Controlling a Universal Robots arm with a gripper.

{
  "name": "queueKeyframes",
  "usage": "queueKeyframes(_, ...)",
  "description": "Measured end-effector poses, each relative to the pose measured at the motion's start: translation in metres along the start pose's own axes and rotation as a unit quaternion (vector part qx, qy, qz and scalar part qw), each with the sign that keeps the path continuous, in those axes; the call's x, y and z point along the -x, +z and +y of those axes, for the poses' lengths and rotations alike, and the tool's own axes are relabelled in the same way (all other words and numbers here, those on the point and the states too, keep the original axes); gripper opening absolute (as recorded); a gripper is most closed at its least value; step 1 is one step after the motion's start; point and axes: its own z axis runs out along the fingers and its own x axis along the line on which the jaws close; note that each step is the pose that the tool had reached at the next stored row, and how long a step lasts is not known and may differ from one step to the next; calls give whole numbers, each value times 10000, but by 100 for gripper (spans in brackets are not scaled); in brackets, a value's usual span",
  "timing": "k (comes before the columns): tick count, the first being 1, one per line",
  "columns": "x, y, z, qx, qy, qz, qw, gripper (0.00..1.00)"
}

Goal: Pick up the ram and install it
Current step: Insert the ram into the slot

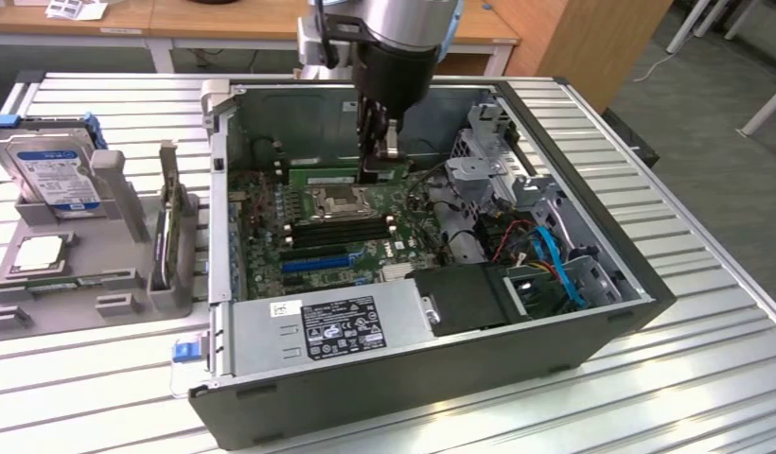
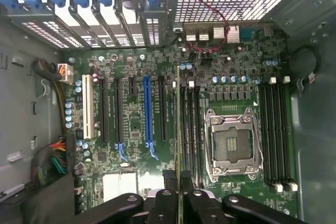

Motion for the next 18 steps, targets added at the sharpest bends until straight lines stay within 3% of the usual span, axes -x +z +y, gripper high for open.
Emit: queueKeyframes(18, 27, 327, -18, -2, 45, -3, 10000, 14)
